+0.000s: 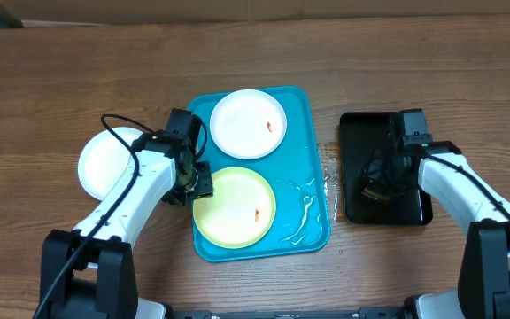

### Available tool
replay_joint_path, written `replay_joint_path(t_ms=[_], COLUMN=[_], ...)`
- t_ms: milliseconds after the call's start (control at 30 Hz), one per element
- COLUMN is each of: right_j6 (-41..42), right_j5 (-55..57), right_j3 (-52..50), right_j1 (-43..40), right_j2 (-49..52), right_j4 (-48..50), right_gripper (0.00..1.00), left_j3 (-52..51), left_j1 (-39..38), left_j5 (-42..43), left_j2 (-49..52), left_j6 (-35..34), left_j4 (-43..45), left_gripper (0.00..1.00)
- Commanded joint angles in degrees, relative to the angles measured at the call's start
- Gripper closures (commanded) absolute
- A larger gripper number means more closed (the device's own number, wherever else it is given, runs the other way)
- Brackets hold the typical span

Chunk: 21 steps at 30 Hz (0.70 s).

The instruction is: Clean dirty plates on tray and stack at the side

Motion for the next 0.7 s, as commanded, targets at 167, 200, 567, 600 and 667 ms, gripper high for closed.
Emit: replay_joint_path(t_ms=[167,200,567,600,667], right_j6=[-0.09,-0.09,-0.33,-0.33,-0.35], right_j5=[1.03,0.87,0.52,0.48,0.13], right_j3=[-0.70,-0.70,-0.70,-0.68,-0.26], right_j1=[0.22,0.22,0.24,0.24,0.22], right_j2=[4.04,4.37,4.55,4.55,4.55], right_j4=[0.13,-0.42,-3.04,-3.19,-4.02], right_gripper=[0.89,0.81,0.96,0.96,0.96], left_j3=[-0.31,-0.31,-0.31,-0.31,-0.31], left_j1=[-0.11,-0.13,-0.11,-0.11,-0.11], left_j5=[-0.37,-0.28,2.69,2.56,1.90], left_j2=[0.57,0.57,2.71,3.43,5.01], left_j6=[6.58,7.50,16.35,16.37,16.39], left_j4=[3.32,3.85,6.91,6.91,7.13], left_gripper=[0.36,0.34,0.37,0.37,0.37])
